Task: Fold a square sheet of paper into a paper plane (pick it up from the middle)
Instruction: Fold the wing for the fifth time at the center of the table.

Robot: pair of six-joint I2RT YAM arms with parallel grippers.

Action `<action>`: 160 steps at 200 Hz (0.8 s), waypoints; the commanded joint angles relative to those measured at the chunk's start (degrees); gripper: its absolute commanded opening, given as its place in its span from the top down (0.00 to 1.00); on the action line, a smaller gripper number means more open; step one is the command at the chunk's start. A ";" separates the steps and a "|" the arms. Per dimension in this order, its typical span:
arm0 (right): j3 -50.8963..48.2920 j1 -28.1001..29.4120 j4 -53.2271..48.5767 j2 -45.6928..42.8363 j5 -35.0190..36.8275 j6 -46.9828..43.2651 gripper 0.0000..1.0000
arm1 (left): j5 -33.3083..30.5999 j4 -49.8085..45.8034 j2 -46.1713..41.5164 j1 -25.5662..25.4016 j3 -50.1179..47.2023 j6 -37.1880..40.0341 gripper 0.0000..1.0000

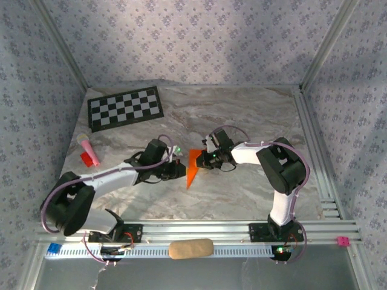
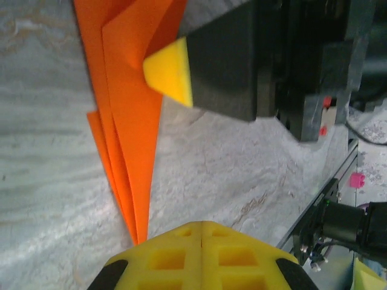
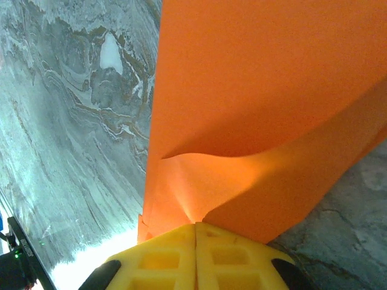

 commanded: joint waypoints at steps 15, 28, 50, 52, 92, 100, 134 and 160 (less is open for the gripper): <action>-1.42 -0.63 -2.40 2.79 5.07 0.74 0.92 | 1.53 3.61 7.61 -0.15 5.66 0.11 0.95; -1.42 -0.63 -2.27 2.88 4.84 0.81 0.92 | 0.21 3.51 9.97 -0.48 6.72 0.19 0.95; -1.60 -0.63 -1.92 2.97 4.51 0.77 0.92 | -0.53 5.02 13.73 -0.69 7.50 -0.55 0.97; -1.62 -0.67 -1.84 2.97 4.47 0.76 0.92 | -0.70 5.16 13.96 -0.76 7.58 -0.59 0.97; -1.99 -0.68 -1.45 2.79 4.20 0.72 0.92 | -1.36 6.09 18.17 -1.61 10.67 -0.14 0.97; -2.04 -0.64 -1.37 2.71 4.15 0.78 0.92 | -2.14 5.58 18.60 -2.03 11.11 0.21 0.97; -2.21 -0.72 -1.17 2.44 3.97 0.81 0.91 | -5.41 2.48 21.18 -2.80 11.44 0.61 0.98; -2.08 -0.81 -1.08 2.29 3.69 0.78 0.91 | -7.96 0.26 22.59 -3.66 11.11 1.37 0.99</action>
